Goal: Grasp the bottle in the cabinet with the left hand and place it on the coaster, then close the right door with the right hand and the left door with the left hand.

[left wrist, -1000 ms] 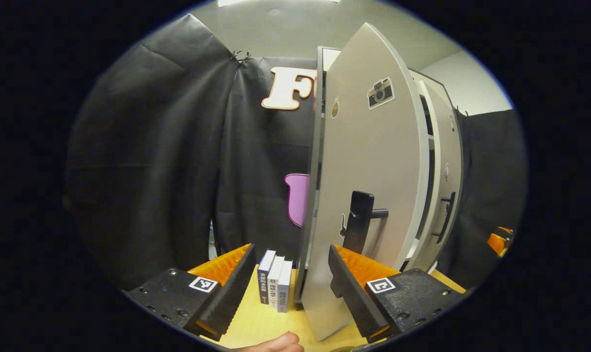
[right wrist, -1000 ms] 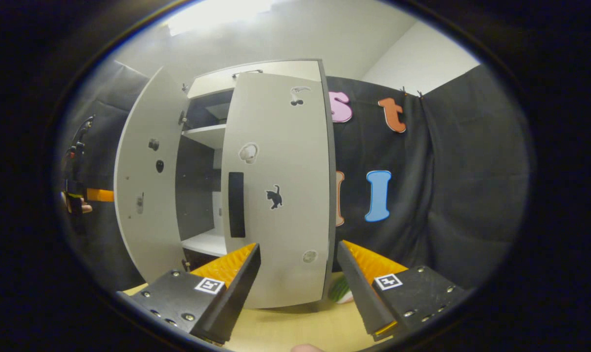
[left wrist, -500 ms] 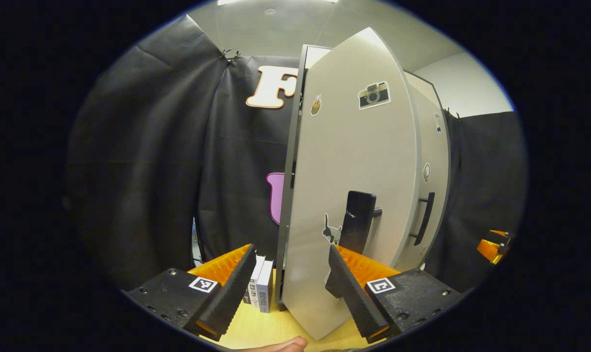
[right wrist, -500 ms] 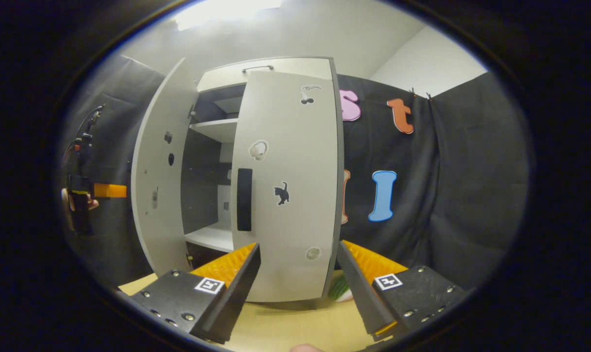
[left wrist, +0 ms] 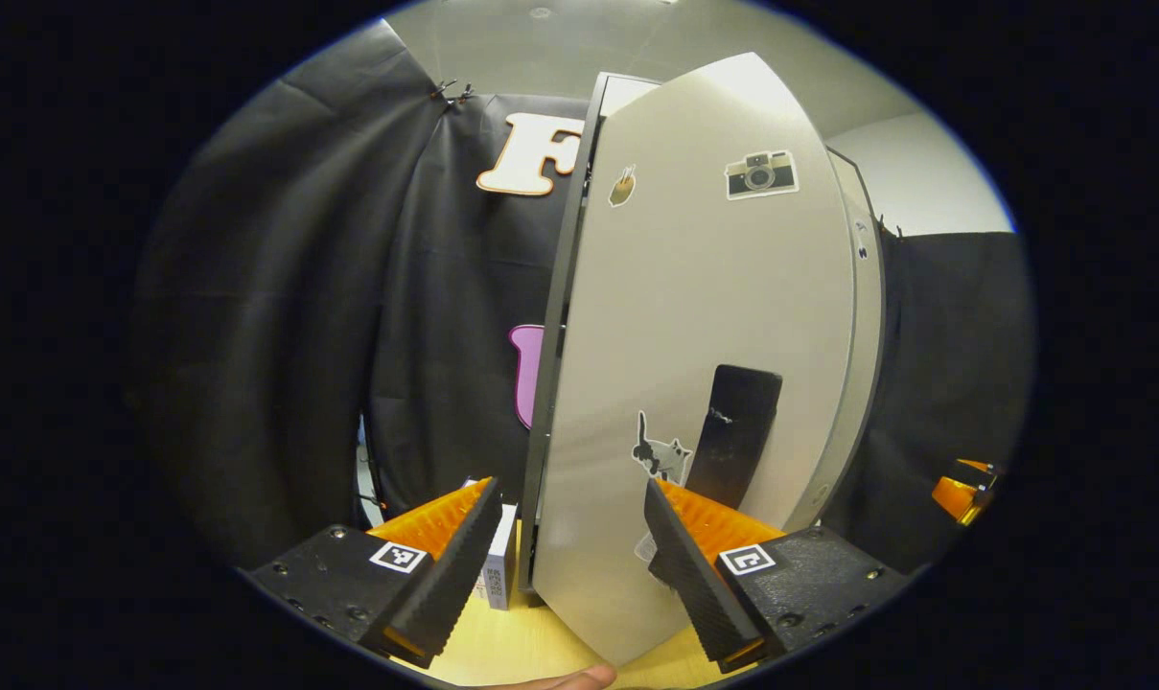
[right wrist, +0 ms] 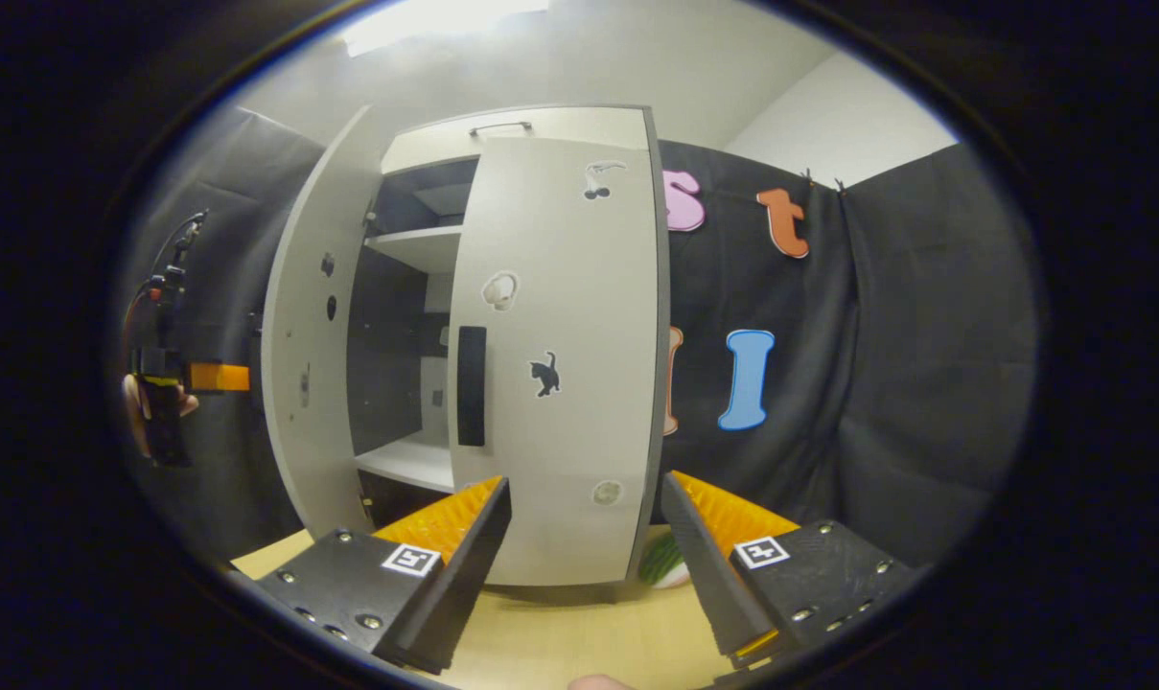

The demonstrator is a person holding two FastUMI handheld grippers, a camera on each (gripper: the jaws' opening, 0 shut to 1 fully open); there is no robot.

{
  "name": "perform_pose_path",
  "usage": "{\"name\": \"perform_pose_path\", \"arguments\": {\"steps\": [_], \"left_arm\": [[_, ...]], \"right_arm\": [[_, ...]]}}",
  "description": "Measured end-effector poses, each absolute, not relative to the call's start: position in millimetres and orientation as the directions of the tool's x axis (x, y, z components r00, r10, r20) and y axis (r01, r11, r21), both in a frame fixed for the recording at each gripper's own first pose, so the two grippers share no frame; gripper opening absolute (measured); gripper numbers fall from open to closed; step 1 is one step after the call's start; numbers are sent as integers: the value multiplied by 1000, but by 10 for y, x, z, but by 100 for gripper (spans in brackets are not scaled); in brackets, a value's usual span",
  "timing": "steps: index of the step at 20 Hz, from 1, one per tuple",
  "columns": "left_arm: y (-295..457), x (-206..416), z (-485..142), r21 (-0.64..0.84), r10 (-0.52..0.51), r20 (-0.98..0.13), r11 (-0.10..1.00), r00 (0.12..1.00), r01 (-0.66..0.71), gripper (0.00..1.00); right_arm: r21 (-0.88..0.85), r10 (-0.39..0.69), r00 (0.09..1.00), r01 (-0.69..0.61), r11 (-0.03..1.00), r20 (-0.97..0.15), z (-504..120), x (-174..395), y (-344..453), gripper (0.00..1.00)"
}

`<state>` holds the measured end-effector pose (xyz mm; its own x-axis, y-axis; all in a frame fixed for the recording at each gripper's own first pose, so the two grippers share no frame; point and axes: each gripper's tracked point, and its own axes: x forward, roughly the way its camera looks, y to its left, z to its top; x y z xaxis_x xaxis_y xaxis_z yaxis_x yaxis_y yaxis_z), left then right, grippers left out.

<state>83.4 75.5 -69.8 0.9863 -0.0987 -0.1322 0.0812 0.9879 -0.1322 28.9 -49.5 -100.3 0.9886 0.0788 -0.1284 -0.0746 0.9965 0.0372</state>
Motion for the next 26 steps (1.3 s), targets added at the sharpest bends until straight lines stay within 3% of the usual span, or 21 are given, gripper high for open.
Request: {"name": "perform_pose_path", "arguments": {"steps": [2, 3, 4, 5, 7, 13, 14, 21, 24, 25, 26], "left_arm": [[622, 867, -695, -130, -120, -127, 986, 985, 104, 95], [556, 879, -707, -135, -134, -129, 984, 983, 116, 91], [466, 882, -727, -143, -153, -132, 981, 979, 134, 95], [387, 880, -734, -149, -172, -134, 977, 976, 152, 91], [295, 861, -728, -144, -183, -134, 976, 974, 164, 95], [271, 690, -640, -141, -162, -117, 979, 980, 145, 95], [261, 639, -629, -139, -158, -117, 980, 980, 141, 91], [281, 155, -532, -41, -81, -107, 996, 991, 77, 95], [213, -3, -371, 0, -69, -52, 998, 996, 69, 95], [180, -43, -312, -1, -70, -35, 998, 997, 70, 94], [134, -73, -270, -2, -75, -23, 997, 997, 75, 97]], "right_arm": [[21, 90, 988, -88, 996, -126, -955, 292, -504, 96], [12, 91, 988, -90, 996, -125, -920, 307, -521, 96], [4, 87, 988, -87, 996, -124, -900, 309, -564, 96], [1, 83, 989, -83, 997, -125, -886, 316, -594, 96], [5, 73, 990, -73, 997, -124, -861, 298, -666, 96], [16, 72, 991, -70, 997, -112, -814, 113, -738, 96], [19, 76, 991, -75, 997, -110, -810, 76, -728, 96], [46, 133, 988, -129, 991, -75, -650, -264, -540, 92], [49, 144, 987, -141, 989, -68, -614, -398, -472, 96], [53, 142, 988, -139, 989, -62, -577, -432, -451, 91], [58, 141, 989, -138, 989, -54, -529, -465, -424, 96]]}}
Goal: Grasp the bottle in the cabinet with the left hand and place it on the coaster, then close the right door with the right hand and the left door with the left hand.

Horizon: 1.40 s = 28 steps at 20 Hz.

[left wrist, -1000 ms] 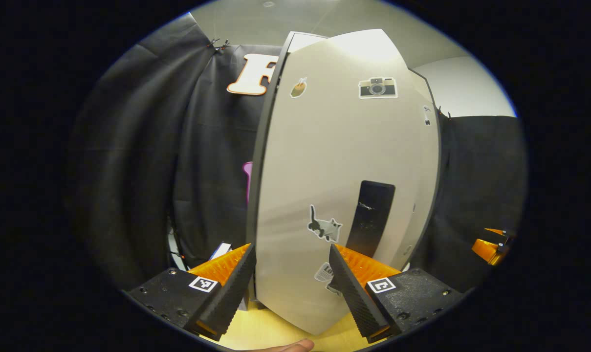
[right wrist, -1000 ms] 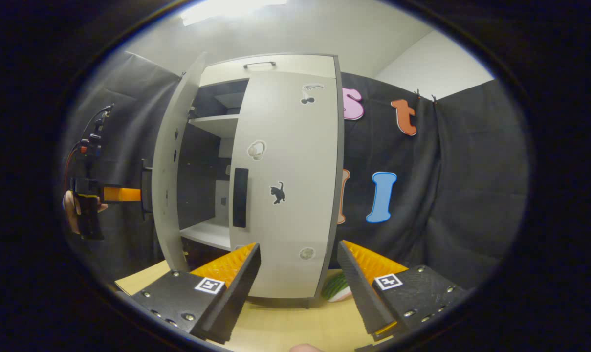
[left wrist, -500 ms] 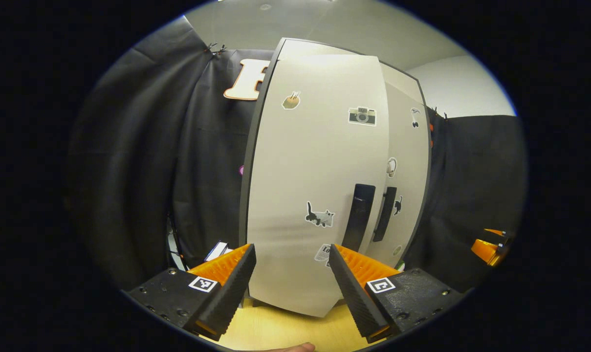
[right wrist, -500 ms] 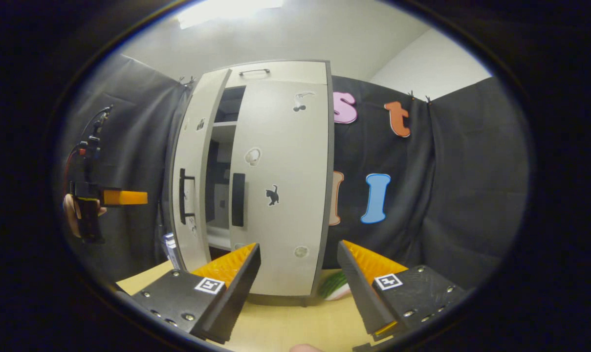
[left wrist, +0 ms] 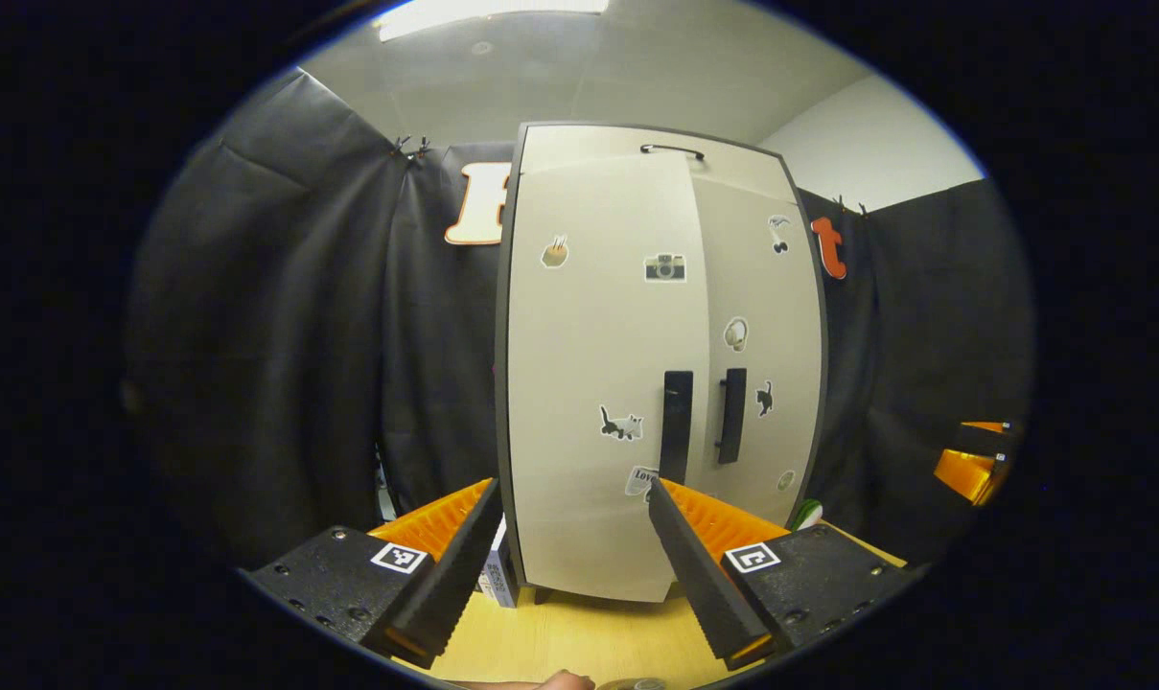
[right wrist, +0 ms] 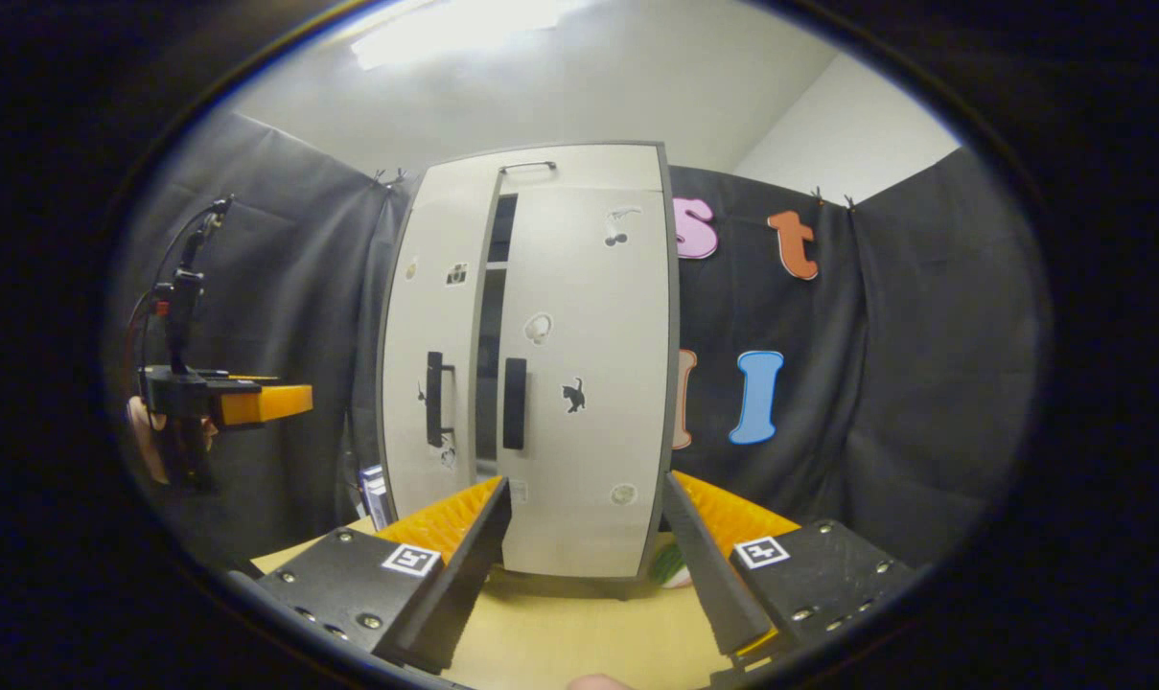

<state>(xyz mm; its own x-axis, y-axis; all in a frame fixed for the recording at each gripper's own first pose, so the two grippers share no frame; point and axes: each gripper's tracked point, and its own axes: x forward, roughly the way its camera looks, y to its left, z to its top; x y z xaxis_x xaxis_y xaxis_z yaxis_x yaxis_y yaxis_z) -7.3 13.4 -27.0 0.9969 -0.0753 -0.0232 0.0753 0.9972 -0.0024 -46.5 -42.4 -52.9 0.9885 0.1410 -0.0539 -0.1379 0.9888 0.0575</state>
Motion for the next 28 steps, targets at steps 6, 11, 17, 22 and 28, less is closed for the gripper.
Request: {"name": "perform_pose_path", "arguments": {"steps": [6, 11, 17, 22, 28], "left_arm": [[64, -179, -110, -58, -94, -30, 994, 995, 92, 97], [45, -209, -117, -60, -116, -42, 992, 992, 114, 96], [-30, -181, -201, -70, -135, -63, 989, 989, 131, 93], [-128, -215, -157, -44, -156, -57, 987, 986, 153, 96], [-275, -316, -162, -43, -192, -62, 981, 979, 190, 96]], "right_arm": [[47, 81, 997, -81, 996, -4, -157, -552, -354, 96], [26, 51, 999, -51, 998, -10, -85, -611, -228, 95], [6, 23, 998, -23, 1000, -57, -185, -709, -161, 96], [25, 25, 999, -24, 999, -47, -122, -798, -113, 96], [25, 9, 999, -8, 1000, -44, -87, -913, -172, 96]]}}
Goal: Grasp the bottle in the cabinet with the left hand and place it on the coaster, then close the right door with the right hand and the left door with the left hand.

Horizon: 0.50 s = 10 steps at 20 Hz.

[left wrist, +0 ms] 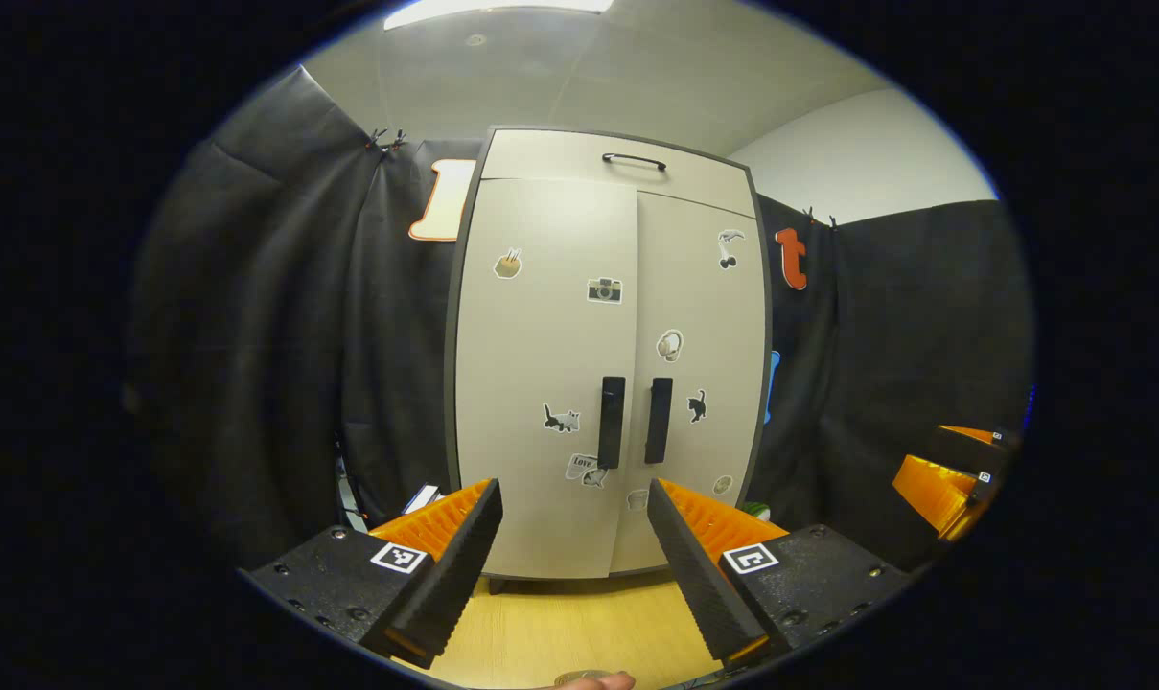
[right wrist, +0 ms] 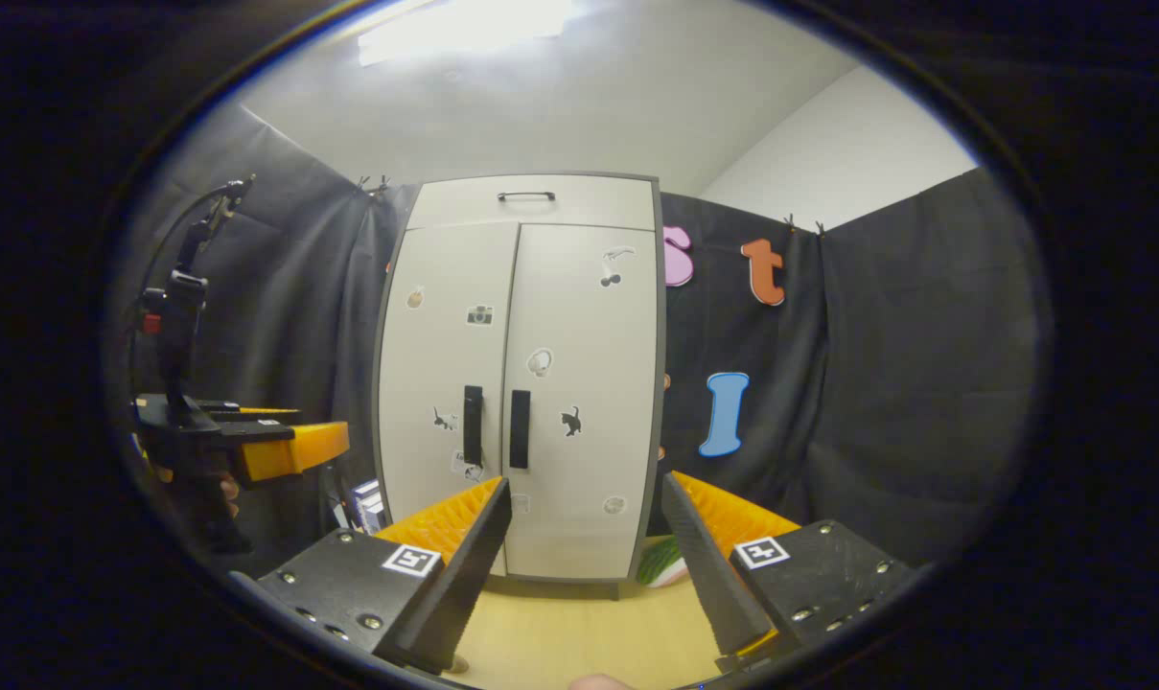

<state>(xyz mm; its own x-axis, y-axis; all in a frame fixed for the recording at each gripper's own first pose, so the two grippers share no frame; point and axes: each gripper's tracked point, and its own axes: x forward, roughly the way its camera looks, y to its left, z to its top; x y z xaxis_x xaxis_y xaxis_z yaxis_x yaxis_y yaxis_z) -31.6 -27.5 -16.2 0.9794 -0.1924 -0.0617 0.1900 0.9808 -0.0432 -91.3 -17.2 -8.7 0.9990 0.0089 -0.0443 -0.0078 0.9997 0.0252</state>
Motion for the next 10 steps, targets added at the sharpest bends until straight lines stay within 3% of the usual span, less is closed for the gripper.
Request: {"name": "perform_pose_path", "arguments": {"steps": [10], "left_arm": [[-281, -316, -117, -9, -193, -47, 981, 980, 193, 96]], "right_arm": [[14, -4, 1000, 5, 1000, -25, -65, -874, -201, 96]]}}
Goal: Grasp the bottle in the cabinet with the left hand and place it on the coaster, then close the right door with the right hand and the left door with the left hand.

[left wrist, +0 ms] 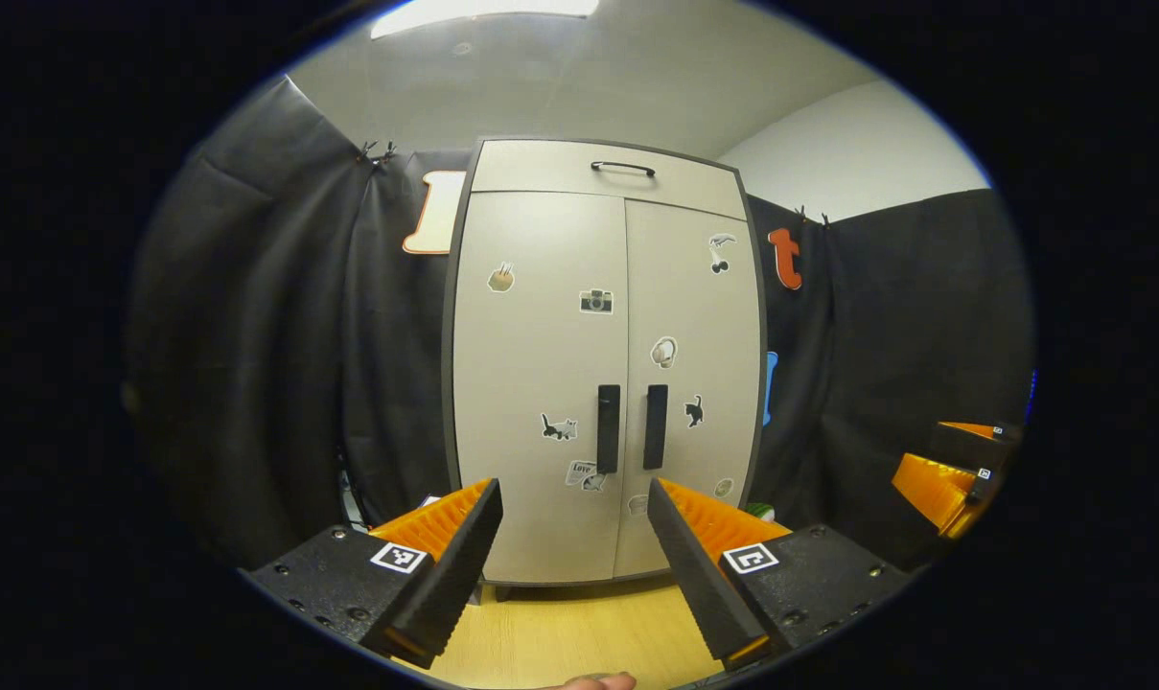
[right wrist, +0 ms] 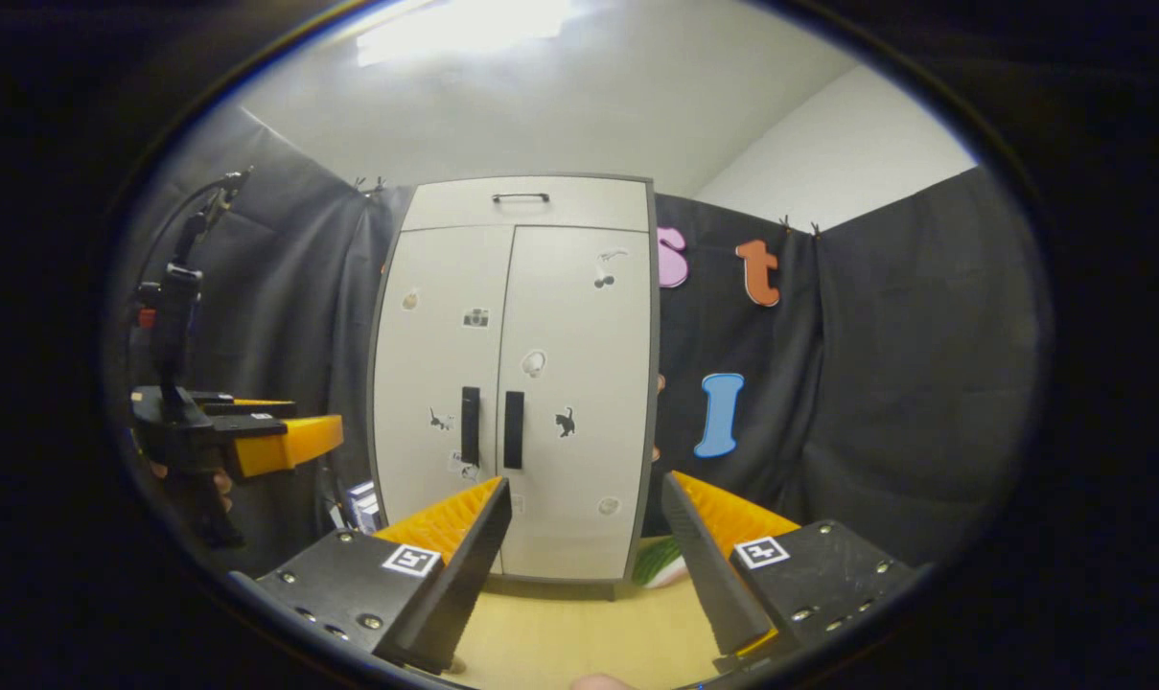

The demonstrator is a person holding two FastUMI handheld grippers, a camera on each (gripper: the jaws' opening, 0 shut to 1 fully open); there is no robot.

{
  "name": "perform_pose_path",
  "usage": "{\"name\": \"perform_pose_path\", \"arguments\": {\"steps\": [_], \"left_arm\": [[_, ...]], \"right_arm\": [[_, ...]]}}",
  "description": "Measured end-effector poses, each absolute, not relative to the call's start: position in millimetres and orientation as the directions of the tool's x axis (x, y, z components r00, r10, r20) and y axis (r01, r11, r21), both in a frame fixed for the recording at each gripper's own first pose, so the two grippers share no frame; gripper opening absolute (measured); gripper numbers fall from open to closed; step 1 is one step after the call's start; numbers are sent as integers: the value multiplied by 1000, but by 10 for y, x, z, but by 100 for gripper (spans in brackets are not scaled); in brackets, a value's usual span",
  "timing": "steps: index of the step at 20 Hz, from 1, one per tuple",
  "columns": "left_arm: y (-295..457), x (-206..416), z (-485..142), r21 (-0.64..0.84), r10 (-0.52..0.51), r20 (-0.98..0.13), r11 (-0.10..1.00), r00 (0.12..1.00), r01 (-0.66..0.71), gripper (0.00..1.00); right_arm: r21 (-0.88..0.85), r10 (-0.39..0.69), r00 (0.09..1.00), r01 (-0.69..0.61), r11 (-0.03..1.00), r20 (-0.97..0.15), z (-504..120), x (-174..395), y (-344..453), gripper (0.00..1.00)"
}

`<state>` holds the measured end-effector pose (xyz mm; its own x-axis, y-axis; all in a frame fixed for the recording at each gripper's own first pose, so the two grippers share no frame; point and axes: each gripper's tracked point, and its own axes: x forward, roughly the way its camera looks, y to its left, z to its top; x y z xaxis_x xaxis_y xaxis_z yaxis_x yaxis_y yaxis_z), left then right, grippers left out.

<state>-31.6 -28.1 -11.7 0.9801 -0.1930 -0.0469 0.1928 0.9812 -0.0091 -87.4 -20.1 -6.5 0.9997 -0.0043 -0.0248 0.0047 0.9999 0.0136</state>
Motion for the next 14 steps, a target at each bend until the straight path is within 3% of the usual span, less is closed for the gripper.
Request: {"name": "perform_pose_path", "arguments": {"steps": [14], "left_arm": [[-138, -318, -170, -6, -162, -55, 987, 985, 162, 96]], "right_arm": [[37, 29, 999, -28, 999, -17, -34, -753, 33, 96]]}}
